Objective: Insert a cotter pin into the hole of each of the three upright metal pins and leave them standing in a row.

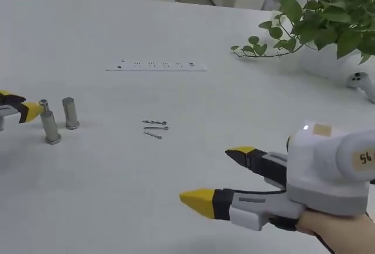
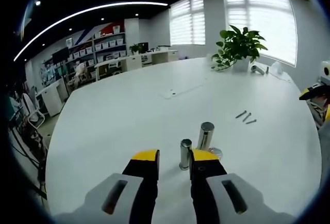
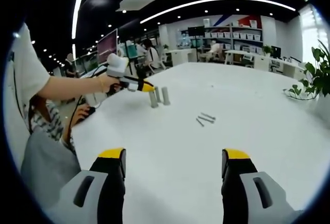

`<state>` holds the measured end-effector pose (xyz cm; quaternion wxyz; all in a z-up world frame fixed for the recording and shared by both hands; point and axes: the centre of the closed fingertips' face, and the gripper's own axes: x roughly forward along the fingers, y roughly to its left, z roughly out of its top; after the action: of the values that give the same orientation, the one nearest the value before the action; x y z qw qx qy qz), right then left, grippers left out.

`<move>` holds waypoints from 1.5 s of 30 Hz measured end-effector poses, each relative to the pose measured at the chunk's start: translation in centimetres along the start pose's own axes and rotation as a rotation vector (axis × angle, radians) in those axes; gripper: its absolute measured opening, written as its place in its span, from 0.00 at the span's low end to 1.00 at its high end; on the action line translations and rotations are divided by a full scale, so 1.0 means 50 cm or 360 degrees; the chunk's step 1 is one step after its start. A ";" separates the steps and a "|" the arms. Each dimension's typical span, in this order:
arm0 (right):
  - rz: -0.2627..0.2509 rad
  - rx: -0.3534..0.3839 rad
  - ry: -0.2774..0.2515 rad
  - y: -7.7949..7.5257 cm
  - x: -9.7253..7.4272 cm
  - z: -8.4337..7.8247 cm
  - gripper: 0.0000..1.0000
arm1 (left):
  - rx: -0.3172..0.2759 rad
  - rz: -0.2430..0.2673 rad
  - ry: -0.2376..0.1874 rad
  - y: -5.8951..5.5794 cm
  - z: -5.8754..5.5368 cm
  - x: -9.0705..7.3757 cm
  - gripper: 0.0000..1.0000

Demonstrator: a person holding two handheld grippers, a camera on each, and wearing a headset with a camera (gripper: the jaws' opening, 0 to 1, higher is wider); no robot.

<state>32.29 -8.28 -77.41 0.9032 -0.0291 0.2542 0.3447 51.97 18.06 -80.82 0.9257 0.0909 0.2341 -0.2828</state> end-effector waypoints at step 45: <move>-0.0008 0.0008 0.0043 -0.002 0.012 -0.018 0.76 | -0.0094 -0.0031 0.0066 0.005 -0.009 0.016 0.07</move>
<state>32.33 -8.20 -78.46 0.9007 -0.0322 0.2671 0.3412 52.55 18.02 -81.59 0.9202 0.0671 0.2622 -0.2829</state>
